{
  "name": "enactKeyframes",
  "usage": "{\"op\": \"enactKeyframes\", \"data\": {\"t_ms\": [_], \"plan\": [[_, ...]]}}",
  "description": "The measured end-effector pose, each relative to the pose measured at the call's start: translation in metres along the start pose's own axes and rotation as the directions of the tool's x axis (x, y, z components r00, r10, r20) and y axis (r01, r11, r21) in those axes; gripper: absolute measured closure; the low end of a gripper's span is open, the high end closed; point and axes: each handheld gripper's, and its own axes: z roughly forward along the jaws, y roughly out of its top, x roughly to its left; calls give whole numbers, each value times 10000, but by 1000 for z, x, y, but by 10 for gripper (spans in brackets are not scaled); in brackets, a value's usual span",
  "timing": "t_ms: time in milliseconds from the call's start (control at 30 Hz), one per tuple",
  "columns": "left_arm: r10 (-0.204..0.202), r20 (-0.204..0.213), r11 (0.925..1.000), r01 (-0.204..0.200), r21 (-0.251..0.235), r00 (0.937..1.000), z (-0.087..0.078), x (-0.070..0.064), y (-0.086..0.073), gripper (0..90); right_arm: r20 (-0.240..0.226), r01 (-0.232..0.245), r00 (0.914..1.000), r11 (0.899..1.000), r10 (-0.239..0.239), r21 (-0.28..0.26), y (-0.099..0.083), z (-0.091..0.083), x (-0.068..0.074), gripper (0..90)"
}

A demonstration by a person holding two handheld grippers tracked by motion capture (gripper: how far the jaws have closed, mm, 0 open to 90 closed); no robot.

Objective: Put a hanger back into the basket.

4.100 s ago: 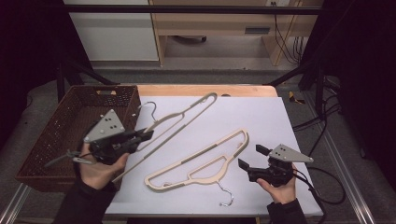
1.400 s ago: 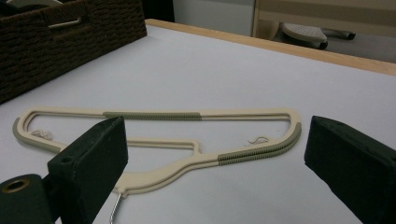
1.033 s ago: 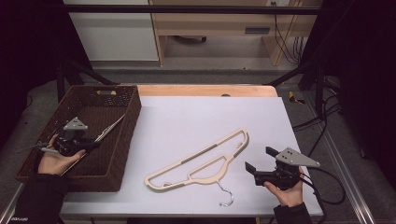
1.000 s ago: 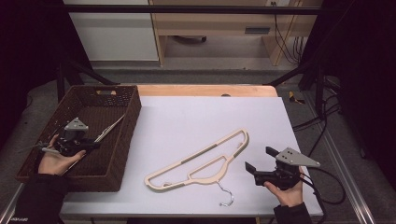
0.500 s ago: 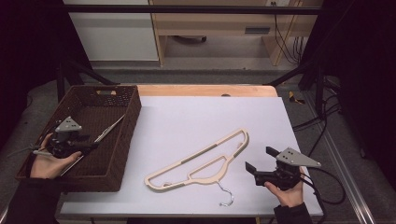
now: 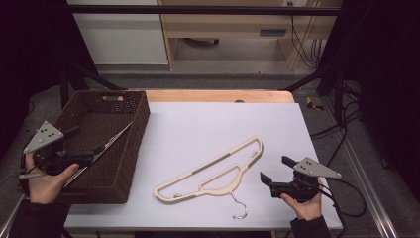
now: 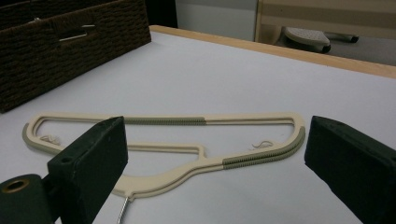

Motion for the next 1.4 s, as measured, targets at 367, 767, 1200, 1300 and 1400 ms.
{"op": "enactKeyframes", "data": {"t_ms": [367,767,1200,1300,1400], "plan": [[-269,1510,9904,468,-1298,9882,7,-58,2,38,-82,-68,9999,9999,69,93,-2,2,2,65],[462,2951,9962,-222,-842,9544,46,-121,-14,41,-84,-393,9992,9992,394,85,-7,0,1,64],[1038,4144,9902,-1332,426,9042,92,-164,-24,45,-26,-431,9991,9991,431,-52,-7,-4,-2,62],[1223,4410,9823,-1721,746,8891,103,-175,-26,47,-7,-420,9991,9991,420,-34,-7,-4,-2,62],[1281,4770,9730,-2033,1094,8695,115,-185,-28,52,-35,-388,9992,9992,388,-50,-7,-5,-2,62]]}}
